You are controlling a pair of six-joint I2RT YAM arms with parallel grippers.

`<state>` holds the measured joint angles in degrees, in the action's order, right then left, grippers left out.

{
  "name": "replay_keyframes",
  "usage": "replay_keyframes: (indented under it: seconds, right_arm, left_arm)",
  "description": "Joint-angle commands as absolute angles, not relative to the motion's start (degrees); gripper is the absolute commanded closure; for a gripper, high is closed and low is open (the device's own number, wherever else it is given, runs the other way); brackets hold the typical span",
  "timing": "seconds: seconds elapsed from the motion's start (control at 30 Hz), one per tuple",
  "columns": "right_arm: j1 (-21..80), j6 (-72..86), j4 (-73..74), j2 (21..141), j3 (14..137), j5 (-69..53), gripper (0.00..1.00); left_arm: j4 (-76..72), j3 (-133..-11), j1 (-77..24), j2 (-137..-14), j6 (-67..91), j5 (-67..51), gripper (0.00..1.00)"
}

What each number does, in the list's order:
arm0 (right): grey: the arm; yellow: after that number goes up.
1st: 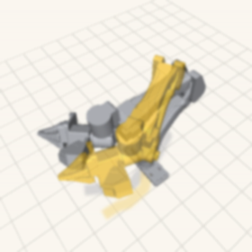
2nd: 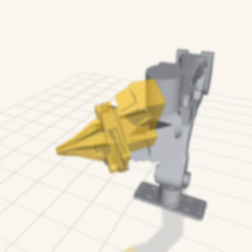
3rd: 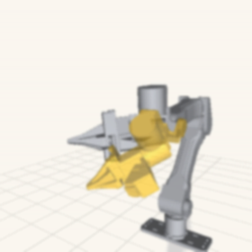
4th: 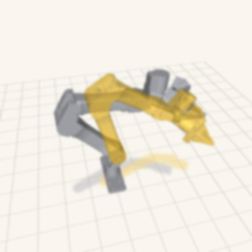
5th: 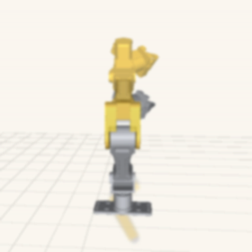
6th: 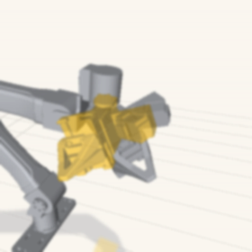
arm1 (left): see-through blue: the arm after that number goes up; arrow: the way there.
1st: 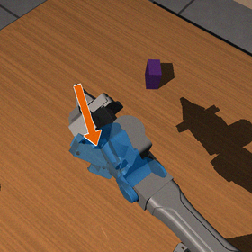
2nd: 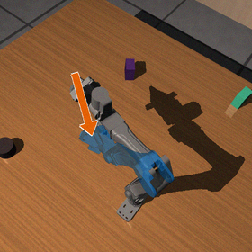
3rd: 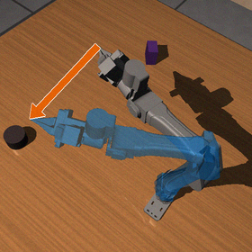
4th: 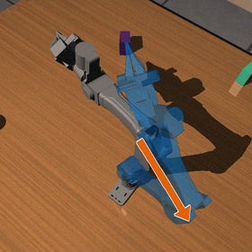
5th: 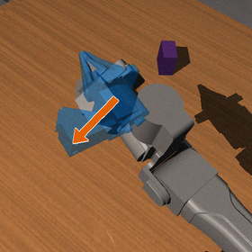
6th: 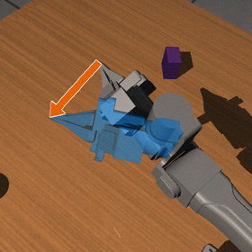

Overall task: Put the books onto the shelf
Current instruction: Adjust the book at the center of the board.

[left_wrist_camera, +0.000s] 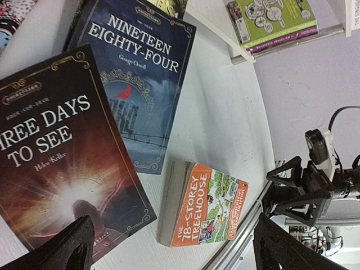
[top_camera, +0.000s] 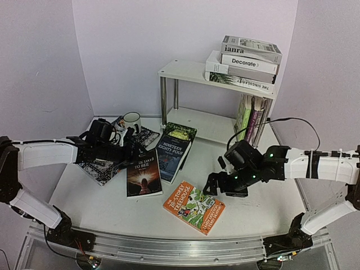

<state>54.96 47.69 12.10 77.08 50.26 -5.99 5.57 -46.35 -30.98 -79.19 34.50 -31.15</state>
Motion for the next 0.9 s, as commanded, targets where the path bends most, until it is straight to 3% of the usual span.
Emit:
replay_keyframes:
  seconds: [0.0, 0.37, 0.57, 0.87]
  right_arm:
    - [55.10, 59.07, 12.63, 75.23, 44.10, -1.76, 0.02]
    - [55.15, 71.87, 9.75, 78.91, 38.02, -2.82, 0.07]
    - [55.15, 74.88, 1.31, 81.19, 34.78, -7.27, 0.12]
    - [52.57, 70.50, -2.18, 87.69, 41.89, -7.74, 0.46]
  left_arm:
    - [0.50, -46.83, -34.04, -83.04, 33.95, -32.05, 0.01]
    - [0.22, -48.63, -37.78, -90.29, 33.87, -32.06, 0.03]
    - [0.25, -49.25, -37.83, -91.49, 33.35, -32.50, 0.03]
    - [0.53, -49.03, -37.79, -90.91, 33.43, -31.29, 0.04]
